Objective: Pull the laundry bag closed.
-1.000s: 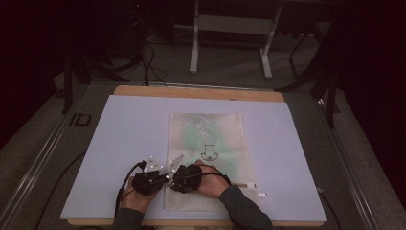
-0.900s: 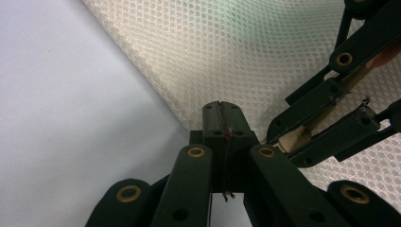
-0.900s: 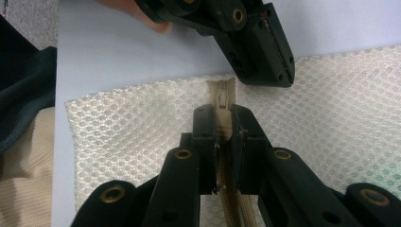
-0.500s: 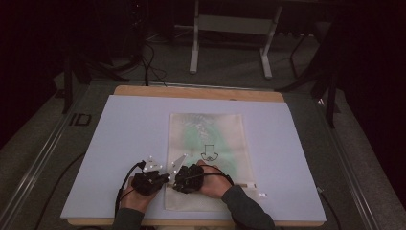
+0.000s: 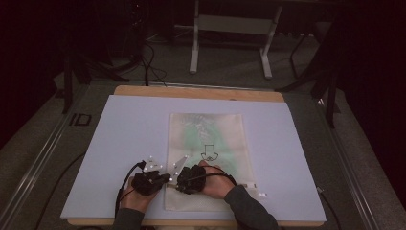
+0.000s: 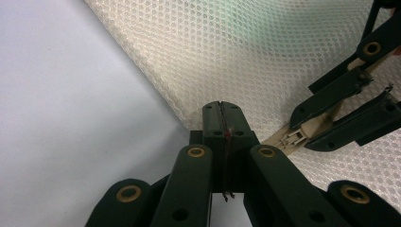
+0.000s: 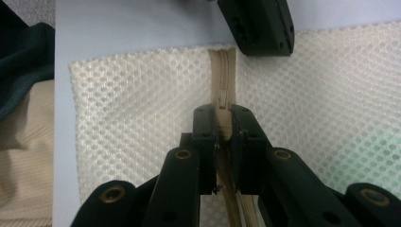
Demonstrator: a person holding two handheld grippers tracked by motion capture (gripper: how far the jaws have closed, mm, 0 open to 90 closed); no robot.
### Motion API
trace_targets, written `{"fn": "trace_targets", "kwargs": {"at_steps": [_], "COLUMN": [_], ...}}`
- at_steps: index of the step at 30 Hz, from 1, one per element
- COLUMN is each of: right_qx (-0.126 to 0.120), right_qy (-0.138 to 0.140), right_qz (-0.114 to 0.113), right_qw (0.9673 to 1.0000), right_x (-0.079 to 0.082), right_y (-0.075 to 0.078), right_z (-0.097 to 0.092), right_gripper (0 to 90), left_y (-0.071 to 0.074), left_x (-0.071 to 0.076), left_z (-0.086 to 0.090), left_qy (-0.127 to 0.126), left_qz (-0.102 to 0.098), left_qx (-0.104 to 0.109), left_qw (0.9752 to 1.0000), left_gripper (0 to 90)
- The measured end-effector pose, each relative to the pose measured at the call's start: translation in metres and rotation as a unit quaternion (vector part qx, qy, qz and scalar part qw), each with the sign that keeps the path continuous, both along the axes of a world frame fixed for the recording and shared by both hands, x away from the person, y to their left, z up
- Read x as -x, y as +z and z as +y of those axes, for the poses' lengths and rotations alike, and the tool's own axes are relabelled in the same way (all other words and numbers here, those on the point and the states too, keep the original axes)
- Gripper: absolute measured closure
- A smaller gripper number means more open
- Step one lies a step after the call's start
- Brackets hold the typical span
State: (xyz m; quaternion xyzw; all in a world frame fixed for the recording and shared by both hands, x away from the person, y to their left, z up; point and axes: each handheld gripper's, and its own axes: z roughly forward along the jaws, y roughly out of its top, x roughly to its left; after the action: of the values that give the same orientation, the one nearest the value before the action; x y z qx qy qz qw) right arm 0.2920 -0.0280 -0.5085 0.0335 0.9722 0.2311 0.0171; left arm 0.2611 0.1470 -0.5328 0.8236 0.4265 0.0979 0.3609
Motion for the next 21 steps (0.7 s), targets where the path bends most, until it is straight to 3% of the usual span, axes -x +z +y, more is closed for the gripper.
{"fn": "trace_targets", "kwargs": {"at_steps": [21], "right_qx": [0.007], "right_qy": [0.004], "right_qz": [-0.001], "right_qw": [1.0], "right_x": [0.0], "right_y": [0.0007], "right_z": [-0.0109], "right_gripper": [82.1], "left_y": [0.0002], "left_x": [0.0001], "left_z": [-0.0006], "left_qy": [0.001], "left_qz": [0.0], "left_qx": [-0.001], "left_qw": [1.0], "left_gripper": [89.6]}}
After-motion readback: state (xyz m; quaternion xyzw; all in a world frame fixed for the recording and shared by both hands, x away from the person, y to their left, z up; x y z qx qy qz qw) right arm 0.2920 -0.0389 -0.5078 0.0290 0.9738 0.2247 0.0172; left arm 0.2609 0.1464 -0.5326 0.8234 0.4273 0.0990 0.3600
